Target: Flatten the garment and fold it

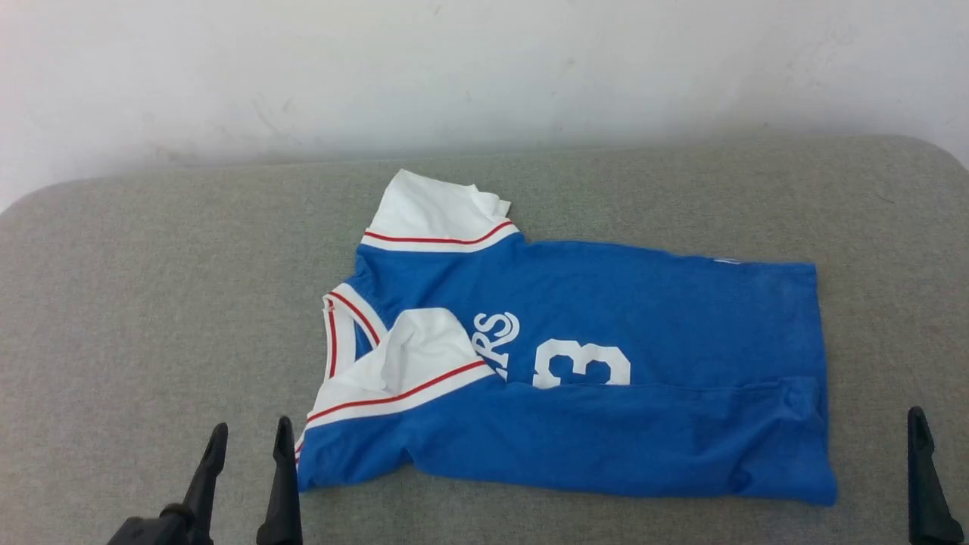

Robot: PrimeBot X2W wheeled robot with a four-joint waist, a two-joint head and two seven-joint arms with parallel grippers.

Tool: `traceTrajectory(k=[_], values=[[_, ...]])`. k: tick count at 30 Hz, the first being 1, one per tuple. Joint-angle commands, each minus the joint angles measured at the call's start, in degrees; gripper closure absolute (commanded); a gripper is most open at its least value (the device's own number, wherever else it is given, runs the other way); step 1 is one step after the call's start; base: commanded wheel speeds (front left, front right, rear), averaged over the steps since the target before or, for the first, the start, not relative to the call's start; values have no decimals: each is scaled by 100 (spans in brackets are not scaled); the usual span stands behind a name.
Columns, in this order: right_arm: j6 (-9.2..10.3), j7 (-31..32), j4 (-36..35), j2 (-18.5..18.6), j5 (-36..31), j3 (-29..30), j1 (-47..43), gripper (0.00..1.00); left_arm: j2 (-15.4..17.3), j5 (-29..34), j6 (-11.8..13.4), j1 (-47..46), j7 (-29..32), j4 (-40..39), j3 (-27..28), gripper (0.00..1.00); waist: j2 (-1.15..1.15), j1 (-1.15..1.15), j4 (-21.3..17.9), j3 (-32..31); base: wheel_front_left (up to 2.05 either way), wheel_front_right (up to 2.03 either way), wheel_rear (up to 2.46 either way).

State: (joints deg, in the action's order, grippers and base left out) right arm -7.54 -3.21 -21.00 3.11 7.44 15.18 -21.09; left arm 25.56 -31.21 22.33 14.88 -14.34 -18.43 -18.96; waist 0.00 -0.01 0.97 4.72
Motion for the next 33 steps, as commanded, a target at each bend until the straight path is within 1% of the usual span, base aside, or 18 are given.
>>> traceTrajectory(k=[1,4,9,12,14,16,18,19,21,23,25,26,27,28,29,33], values=[[5,-72,31,-20,22,25,-5,0,80,44,41,-22,80,31,39,0,0,1,-19,-6,0,0,0],[5,-96,44,-22,13,7,70,0,379,64,-24,-180,659,44,-61,0,0,1,-41,59,0,0,0],[5,-40,61,-22,-33,-159,167,0,909,-101,-212,-642,2231,119,-359,0,0,1,-61,219,0,0,0],[5,-15,85,-23,2,-207,187,0,1094,-267,-279,-916,3083,227,-507,0,0,1,-80,341,0,0,0],[5,31,103,-23,30,-248,185,0,1161,-368,-287,-1074,3509,314,-556,0,0,1,-110,429,0,0,0],[5,70,97,-23,38,-279,208,0,1204,-459,-322,-1206,3810,379,-596,0,0,1,-155,520,0,0,0],[5,106,83,-23,24,-287,245,0,1208,-539,-305,-1300,4020,457,-602,0,0,1,-202,597,0,0,0],[5,120,73,-23,15,-285,265,3,1216,-568,-294,-1326,4122,508,-615,0,0,1,-227,633,0,0,0],[5,151,56,-23,1,-282,301,16,1213,-632,-265,-1362,4296,618,-637,0,0,1,-274,695,0,0,0],[5,173,33,-23,-16,-271,328,14,1181,-696,-250,-1402,4392,709,-641,0,0,1,-313,744,0,0,0],[5,203,16,-23,-27,-271,340,16,1120,-815,-253,-1417,4520,830,-662,0,0,1,-341,773,0,0,0],[5,221,8,-23,-35,-278,348,13,1096,-882,-279,-1410,4607,896,-698,0,0,1,-354,784,0,0,0],[5,245,0,-23,-49,-292,355,7,1071,-940,-300,-1408,4675,959,-725,22,0,1,-362,794,0,0,0],[5,269,-10,-23,-61,-305,367,0,1029,-1004,-317,-1412,4709,1009,-733,76,0,1,-365,803,0,0,0],[5,296,-22,-23,-78,-324,378,0,980,-1064,-334,-1418,4713,1049,-729,100,0,1,-363,807,0,0,0],[5,384,-112,-23,-190,-379,466,0,806,-1176,-366,-1421,4499,1141,-654,100,0,1,-318,798,0,0,0]])
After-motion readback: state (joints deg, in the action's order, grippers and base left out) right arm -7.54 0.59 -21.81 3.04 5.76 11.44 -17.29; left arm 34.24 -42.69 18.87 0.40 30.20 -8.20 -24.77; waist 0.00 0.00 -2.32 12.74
